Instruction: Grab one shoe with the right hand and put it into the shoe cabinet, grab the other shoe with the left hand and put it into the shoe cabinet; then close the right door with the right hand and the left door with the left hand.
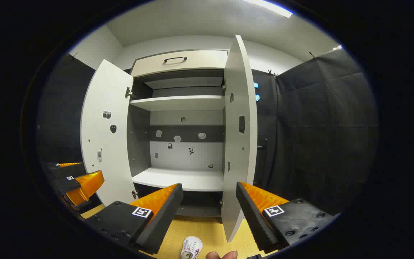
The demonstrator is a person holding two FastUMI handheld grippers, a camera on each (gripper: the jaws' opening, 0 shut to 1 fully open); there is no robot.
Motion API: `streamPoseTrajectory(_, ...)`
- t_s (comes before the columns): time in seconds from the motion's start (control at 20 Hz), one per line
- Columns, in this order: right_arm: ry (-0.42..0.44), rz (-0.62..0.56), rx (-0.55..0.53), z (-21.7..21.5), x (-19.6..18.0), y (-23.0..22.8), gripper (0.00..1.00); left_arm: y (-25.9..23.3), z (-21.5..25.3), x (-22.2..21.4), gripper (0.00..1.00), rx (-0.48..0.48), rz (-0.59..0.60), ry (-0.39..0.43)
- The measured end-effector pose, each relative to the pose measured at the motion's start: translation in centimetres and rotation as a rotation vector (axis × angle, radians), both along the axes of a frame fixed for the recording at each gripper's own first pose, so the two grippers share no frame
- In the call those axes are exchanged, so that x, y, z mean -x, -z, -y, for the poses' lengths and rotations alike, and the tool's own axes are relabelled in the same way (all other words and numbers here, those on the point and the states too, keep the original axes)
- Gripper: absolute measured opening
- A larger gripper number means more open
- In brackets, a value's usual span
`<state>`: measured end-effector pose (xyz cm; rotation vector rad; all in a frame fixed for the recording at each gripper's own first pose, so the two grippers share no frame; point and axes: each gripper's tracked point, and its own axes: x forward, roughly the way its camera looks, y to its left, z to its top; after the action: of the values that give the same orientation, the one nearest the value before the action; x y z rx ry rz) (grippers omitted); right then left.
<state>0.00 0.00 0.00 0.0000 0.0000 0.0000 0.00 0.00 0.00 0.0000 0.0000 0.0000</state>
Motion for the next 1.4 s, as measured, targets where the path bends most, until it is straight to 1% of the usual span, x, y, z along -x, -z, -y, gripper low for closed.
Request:
streamPoseTrajectory(0.7, -0.013, 0.014, -0.007, -1.5, 0.5, -0.3, 0.97, -0.1, -0.2, 0.1, 0.95, -0.003, 0.015, -0.007)
streamPoseTrajectory(0.9, -0.035, -0.017, -0.014, -2.4, 0.6, 0.6, 0.97, -0.4, -0.2, 0.1, 0.95, -0.007, 0.020, -0.015)
streamPoseTrajectory(1.05, -0.066, -0.081, -0.011, -3.7, 0.5, 2.8, 0.97, -0.7, -0.1, 0.2, 0.95, -0.004, 0.017, -0.023)
streamPoseTrajectory(1.15, -0.095, -0.144, -0.029, -4.8, 0.8, 5.2, 0.97, 0.0, -0.3, 0.2, 0.95, 0.001, 0.006, -0.024)
streamPoseTrajectory(1.25, -0.105, -0.215, -0.054, -5.5, 1.0, 8.3, 0.97, 1.0, -1.0, -0.3, 0.95, 0.006, -0.002, -0.029)
streamPoseTrajectory(1.4, -0.117, -0.338, -0.078, -6.9, 1.8, 13.9, 0.98, 2.6, -2.6, 0.5, 0.95, 0.012, -0.008, -0.035)
